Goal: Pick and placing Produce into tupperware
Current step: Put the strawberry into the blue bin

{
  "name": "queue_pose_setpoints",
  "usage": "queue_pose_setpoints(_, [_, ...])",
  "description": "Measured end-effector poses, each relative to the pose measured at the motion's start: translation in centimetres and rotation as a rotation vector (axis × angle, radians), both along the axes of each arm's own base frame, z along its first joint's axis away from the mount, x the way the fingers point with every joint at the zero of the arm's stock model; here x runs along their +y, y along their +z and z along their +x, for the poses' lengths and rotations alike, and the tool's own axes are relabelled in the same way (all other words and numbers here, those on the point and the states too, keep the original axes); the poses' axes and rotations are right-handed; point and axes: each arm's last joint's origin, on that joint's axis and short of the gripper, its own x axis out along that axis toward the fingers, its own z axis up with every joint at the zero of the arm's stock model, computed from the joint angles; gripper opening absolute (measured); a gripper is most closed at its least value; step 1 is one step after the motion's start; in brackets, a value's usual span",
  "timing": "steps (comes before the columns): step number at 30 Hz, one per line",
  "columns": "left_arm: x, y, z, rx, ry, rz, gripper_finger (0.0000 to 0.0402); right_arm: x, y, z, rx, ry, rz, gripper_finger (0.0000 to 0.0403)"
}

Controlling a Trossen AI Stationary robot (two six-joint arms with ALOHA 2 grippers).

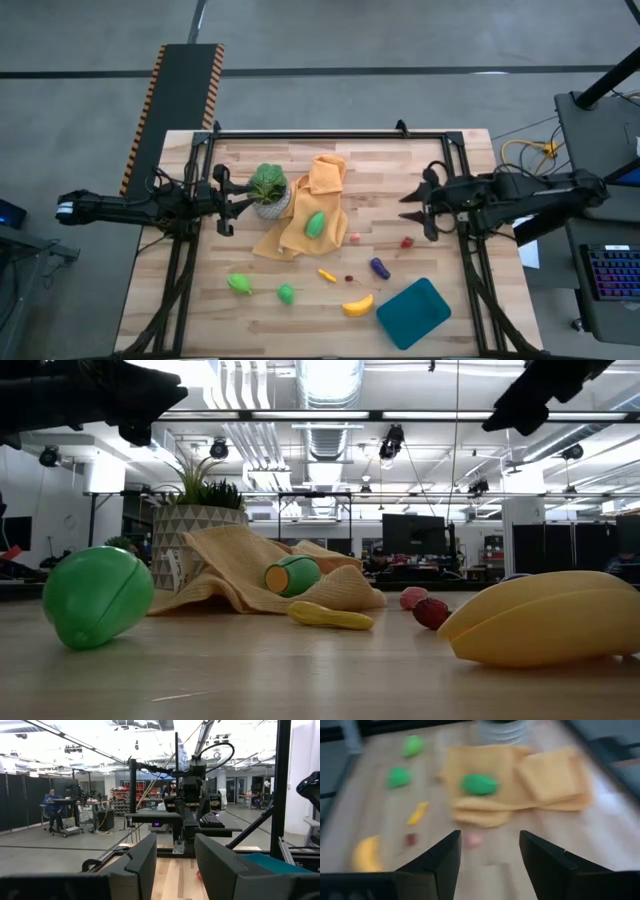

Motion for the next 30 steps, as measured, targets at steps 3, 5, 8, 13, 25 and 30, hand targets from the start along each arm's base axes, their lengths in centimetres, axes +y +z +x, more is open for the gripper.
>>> queue_pose_setpoints(3, [0.0, 0.0, 0.0, 0.001, 0.000, 0.000, 0.0121, 0.7, -0.1, 0.9, 0.068, 0.093, 0.105, 0.0194])
queue_pose_setpoints(5, [0.0, 0.0, 0.1, 0.004, 0.000, 0.000, 0.0121, 1.2, -0.9, 1.4, 0.179, 0.104, 0.123, 0.0194])
queue_pose_setpoints(8, [0.0, -0.2, 0.2, 0.014, 0.000, 0.000, 0.0121, 2.2, -1.5, 1.9, 0.305, 0.104, 0.112, 0.0191])
queue_pose_setpoints(13, [0.0, -0.4, 0.4, 0.037, 0.000, 0.000, 0.0121, 3.5, -2.3, 1.3, 0.523, 0.067, 0.137, 0.0180])
queue_pose_setpoints(25, [0.0, -1.0, 1.1, 0.093, 0.000, 0.001, 0.0121, 4.2, -5.6, -0.1, 0.677, -0.122, 0.015, 0.0161])
queue_pose_setpoints(30, [0.0, -0.9, 1.2, 0.079, 0.000, 0.001, 0.0121, 4.1, -7.8, 0.3, 0.768, -0.149, -0.032, 0.0162])
